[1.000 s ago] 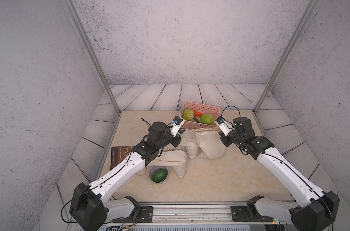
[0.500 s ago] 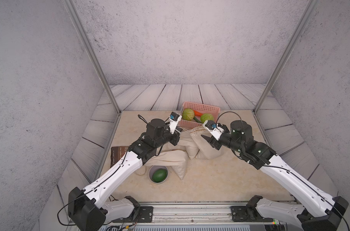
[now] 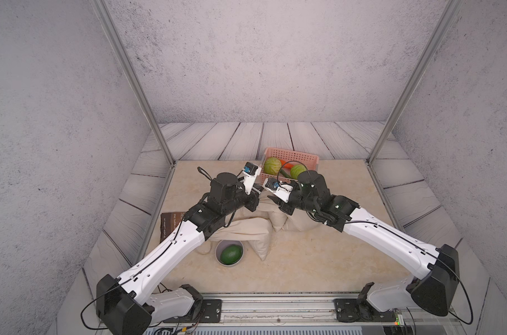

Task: Close the soil bag
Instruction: Frap the soil bag at the center of the board.

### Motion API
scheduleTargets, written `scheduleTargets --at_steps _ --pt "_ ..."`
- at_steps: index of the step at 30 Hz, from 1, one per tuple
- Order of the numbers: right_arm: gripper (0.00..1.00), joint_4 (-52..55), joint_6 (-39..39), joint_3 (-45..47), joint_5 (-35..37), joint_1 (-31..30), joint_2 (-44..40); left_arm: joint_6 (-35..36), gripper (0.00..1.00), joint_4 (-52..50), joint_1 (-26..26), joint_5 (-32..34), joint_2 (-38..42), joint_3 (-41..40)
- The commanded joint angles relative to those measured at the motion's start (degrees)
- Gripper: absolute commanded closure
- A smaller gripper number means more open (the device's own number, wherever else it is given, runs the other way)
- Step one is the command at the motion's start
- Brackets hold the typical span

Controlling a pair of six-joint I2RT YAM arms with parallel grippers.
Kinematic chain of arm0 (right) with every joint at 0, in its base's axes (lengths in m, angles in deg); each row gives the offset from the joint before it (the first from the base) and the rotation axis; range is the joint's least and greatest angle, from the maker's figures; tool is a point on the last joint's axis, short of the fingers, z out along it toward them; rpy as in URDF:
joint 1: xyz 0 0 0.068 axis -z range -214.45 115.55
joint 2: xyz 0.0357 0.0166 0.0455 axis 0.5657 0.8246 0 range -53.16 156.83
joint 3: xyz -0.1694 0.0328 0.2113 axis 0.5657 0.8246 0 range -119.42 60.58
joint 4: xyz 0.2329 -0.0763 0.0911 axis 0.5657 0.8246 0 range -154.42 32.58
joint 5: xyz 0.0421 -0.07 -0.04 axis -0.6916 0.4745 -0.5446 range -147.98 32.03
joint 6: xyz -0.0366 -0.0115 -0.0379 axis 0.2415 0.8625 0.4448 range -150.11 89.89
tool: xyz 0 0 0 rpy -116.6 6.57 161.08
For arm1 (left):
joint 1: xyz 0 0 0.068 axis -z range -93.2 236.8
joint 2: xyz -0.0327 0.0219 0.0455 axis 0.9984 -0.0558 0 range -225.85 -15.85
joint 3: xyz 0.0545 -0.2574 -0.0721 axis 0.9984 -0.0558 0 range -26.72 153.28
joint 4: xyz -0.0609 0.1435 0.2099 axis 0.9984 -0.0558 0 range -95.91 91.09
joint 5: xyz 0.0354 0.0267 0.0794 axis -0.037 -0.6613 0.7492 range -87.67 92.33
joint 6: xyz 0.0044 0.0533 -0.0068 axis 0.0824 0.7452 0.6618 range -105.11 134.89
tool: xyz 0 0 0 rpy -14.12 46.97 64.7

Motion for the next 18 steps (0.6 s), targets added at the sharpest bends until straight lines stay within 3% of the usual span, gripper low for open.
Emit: scheduleTargets --at_steps 1,4,9,13,18 --pt "0.68 -1.6 0.4 -1.3 4.0 -0.2 0.9 -1.1 1.0 1.9 0.2 -0.7 2.2 1.4" --pt "0.75 -1.8 -0.3 -1.4 9.4 -0.1 1.9 -2.1 1.0 2.8 0.2 -0.7 3.3 0.8" --pt "0.79 0.3 1.9 -1.2 16.3 0.5 3.6 -3.4 1.0 3.8 0.2 -0.8 6.5 0.3" --pt "0.88 2.2 1.1 1.9 20.9 5.6 3.5 -5.1 1.0 -0.1 -0.9 5.5 9.8 2.2" --pt "0.88 5.8 -3.1 8.3 27.6 15.8 1.0 -14.5 1.0 -5.7 -11.7 5.2 14.6 4.4"
